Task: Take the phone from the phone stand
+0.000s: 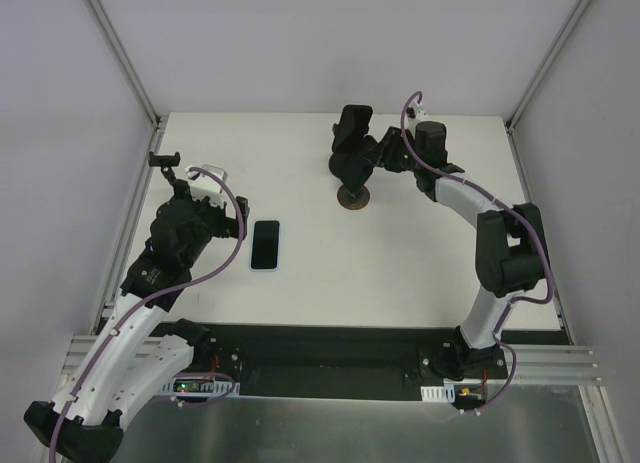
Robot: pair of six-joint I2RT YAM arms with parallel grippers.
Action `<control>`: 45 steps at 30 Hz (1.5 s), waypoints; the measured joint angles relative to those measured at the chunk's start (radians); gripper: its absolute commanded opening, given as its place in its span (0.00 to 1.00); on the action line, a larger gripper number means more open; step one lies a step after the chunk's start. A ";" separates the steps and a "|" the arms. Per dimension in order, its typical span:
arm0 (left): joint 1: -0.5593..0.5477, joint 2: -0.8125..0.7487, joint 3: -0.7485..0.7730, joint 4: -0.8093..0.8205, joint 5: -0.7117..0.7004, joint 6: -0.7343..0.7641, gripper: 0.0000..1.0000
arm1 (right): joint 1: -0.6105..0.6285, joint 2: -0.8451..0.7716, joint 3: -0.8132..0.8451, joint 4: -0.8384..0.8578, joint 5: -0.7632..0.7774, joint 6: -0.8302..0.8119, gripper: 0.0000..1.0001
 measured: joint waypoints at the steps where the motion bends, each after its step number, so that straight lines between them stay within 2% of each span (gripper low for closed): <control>1: 0.000 0.001 0.000 0.000 0.000 0.000 0.99 | 0.000 0.002 0.000 0.000 -0.003 0.001 0.28; 3: 0.000 0.002 0.000 0.000 0.000 0.000 0.99 | 0.000 0.002 0.000 0.006 -0.010 0.004 0.19; 4: 0.000 0.002 0.000 0.000 0.000 0.000 0.99 | 0.000 0.001 0.000 0.011 -0.014 0.005 0.10; 6: 0.000 0.002 0.000 0.001 0.001 0.000 0.99 | -0.001 0.001 0.000 0.019 -0.026 0.002 0.02; 7: 0.000 0.002 0.000 0.001 0.001 0.000 0.99 | -0.003 0.001 -0.001 0.019 -0.027 0.002 0.01; 23: 0.000 -0.005 -0.033 0.035 0.014 -0.007 0.99 | -0.024 -0.083 -0.050 0.006 -0.055 0.004 0.01; 29: 0.000 -0.022 -0.040 0.062 0.044 -0.031 0.99 | -0.026 -0.174 -0.078 0.003 -0.066 0.005 0.01; 38: 0.000 0.012 -0.049 0.085 0.196 -0.051 0.99 | -0.006 -0.406 -0.185 0.003 -0.136 0.046 0.01; 45: -0.002 0.124 -0.045 0.089 0.340 -0.090 0.99 | 0.128 -0.475 -0.268 -0.018 -0.188 0.080 0.01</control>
